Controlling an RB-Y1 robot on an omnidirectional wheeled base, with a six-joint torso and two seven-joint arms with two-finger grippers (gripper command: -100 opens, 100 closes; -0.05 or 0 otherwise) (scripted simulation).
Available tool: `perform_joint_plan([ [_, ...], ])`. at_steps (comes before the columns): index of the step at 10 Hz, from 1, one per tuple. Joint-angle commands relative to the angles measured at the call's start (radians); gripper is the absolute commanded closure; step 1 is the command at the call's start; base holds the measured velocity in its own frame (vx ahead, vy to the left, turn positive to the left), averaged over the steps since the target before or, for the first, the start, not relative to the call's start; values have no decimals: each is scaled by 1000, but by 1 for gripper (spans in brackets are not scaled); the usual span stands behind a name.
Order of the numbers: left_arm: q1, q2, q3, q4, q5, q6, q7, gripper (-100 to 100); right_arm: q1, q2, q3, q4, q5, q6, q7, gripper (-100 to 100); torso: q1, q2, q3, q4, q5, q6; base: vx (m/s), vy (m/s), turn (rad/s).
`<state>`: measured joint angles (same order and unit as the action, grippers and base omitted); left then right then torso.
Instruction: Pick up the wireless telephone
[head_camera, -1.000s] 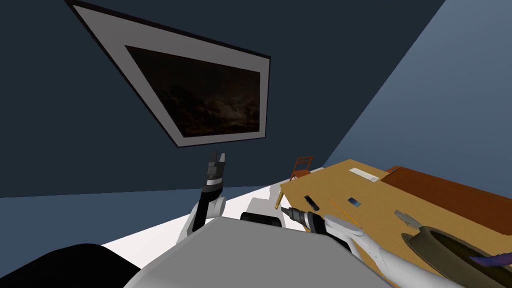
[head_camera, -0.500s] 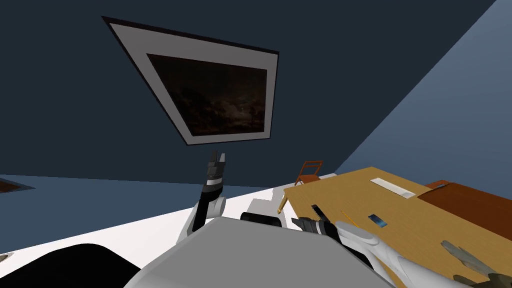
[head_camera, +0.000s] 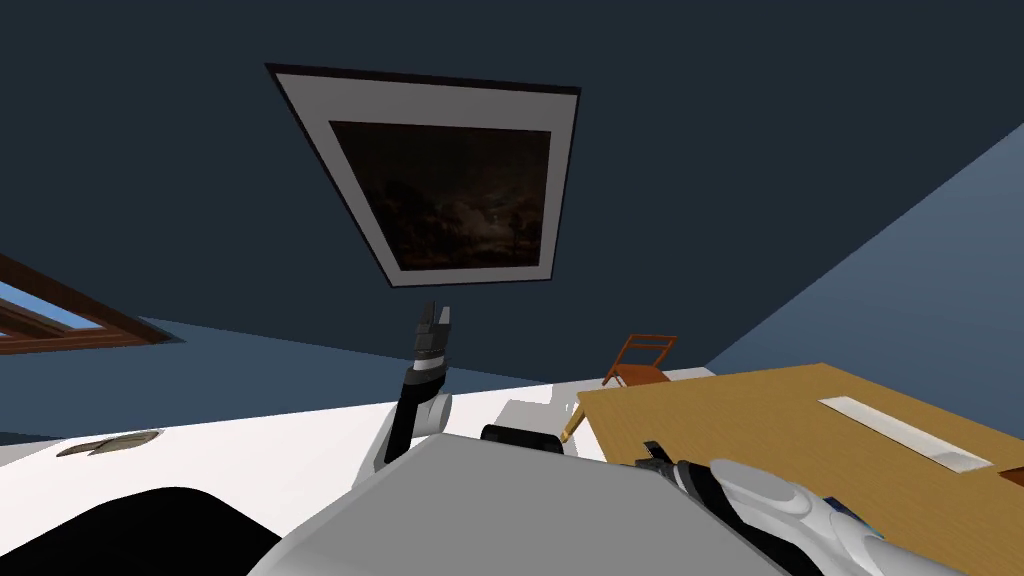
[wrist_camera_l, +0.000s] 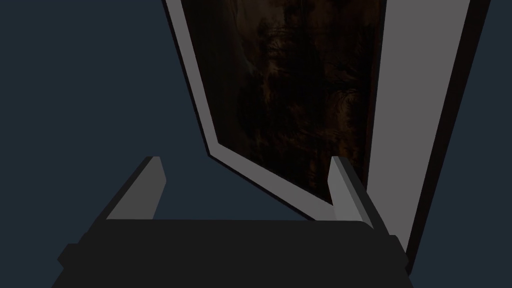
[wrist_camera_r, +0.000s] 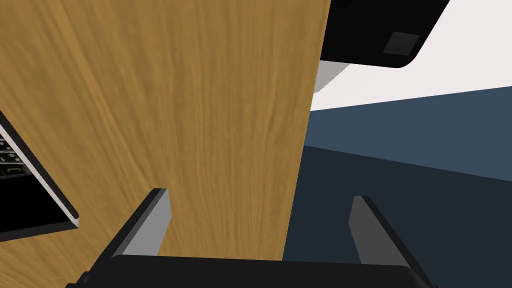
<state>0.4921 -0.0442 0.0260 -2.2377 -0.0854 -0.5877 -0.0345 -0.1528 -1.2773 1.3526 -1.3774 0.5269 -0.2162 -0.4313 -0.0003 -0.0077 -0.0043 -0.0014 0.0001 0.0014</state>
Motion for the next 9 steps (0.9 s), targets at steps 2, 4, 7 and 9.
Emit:
perform_joint_plan([
  [2,0,0,0,0,0,0,0,0,-10,-17,46,72,47,-2,-27,-100,0,1,0,0,0,1,67,-21,104],
  [4,0,0,0,0,0,0,0,0,-12,-30,71,102,74,-5,-42,-100,1,2,1,0,0,1,52,-16,107],
  [7,0,0,0,0,0,0,0,0,0,-41,136,174,146,-21,-85,-100,-1,-1,0,0,-1,1,100,-43,165],
  [9,0,0,0,0,0,0,0,0,13,-32,166,206,183,-32,-107,-100,0,-1,-1,0,0,1,92,-30,86],
])
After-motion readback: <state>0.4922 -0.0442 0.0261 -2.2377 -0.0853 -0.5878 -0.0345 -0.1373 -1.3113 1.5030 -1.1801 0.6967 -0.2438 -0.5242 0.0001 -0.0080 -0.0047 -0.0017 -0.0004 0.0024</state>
